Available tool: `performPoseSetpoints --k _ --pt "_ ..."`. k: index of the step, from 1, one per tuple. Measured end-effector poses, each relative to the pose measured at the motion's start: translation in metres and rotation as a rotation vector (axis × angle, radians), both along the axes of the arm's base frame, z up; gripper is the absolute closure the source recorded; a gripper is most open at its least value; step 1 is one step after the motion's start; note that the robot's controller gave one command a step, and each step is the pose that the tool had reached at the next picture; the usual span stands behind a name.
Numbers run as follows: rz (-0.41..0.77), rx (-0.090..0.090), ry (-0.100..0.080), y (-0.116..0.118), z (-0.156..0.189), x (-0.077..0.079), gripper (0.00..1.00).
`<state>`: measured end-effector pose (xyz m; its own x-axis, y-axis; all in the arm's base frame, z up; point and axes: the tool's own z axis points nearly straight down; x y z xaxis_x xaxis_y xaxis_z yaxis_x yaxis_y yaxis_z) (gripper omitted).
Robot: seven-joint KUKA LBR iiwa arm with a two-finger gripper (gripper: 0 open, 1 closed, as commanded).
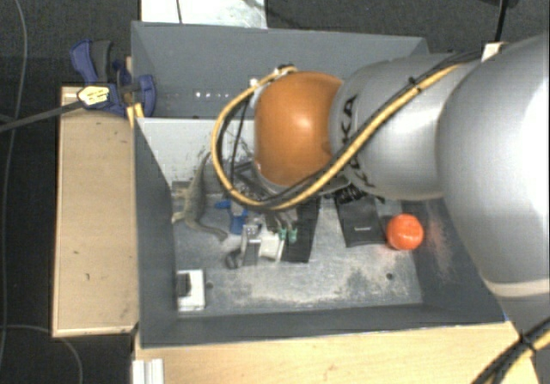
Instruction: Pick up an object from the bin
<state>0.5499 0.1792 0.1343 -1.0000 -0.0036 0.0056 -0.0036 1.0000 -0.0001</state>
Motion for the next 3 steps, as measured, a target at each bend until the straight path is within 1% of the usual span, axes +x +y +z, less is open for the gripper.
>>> performPoseSetpoints --k 1,2,3 --pt "-0.004 0.001 -0.007 -0.001 0.005 0.002 0.00" --pt "0.036 0.009 -0.020 -0.020 -0.031 0.012 0.00" --pt "0.034 0.009 -0.022 -0.031 -0.053 0.036 0.00"
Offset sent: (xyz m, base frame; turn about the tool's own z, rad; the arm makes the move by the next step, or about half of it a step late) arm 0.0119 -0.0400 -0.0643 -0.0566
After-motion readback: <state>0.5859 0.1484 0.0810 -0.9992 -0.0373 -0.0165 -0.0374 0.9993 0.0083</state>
